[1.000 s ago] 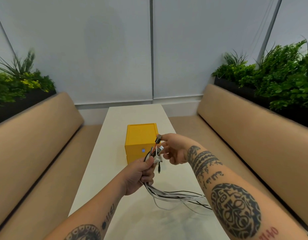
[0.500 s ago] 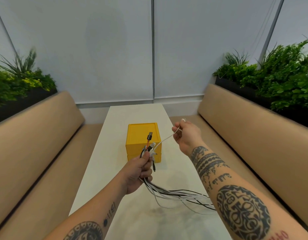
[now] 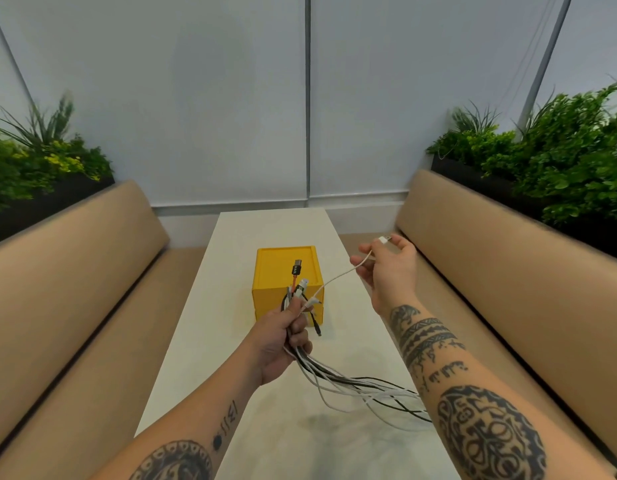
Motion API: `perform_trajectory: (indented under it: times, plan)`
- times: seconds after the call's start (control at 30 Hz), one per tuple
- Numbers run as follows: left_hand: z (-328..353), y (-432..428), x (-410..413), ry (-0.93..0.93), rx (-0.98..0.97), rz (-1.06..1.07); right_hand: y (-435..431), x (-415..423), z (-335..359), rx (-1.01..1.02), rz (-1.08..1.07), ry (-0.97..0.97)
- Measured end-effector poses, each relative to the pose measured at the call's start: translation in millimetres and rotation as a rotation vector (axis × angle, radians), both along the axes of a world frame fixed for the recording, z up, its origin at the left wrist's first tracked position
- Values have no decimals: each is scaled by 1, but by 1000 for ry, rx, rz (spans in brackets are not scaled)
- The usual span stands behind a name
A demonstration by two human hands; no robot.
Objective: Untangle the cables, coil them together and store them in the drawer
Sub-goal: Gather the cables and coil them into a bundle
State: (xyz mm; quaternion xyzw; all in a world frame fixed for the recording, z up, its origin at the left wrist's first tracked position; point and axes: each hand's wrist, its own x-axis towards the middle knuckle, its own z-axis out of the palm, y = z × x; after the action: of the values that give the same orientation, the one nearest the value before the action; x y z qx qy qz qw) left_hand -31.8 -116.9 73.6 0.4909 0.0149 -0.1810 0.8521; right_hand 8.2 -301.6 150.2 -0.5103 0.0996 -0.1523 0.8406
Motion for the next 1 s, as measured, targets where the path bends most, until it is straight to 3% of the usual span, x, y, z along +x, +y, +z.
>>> perform_trajectory:
  times: [0.13,0.4,0.57,0.73,0.87,1.0]
  plan:
    - [-8,6,3,-2,-21,26,5,1,-6,-61,69,18]
    - [-5,3,-8,-105,163,10,-3,0,-15,70,-14,49]
    - [-6,4,-1,-19,44,37,-7,-5,-16,134,70,31]
    - [-7,1,4,61,-78,38,0,-15,-9,34,335,-25]
    - [-8,-4,12,77,-56,71,1,-25,-15,-222,628,35]
    - [-9,-9,15,23,12,127,11,-28,-31,-358,612,105]
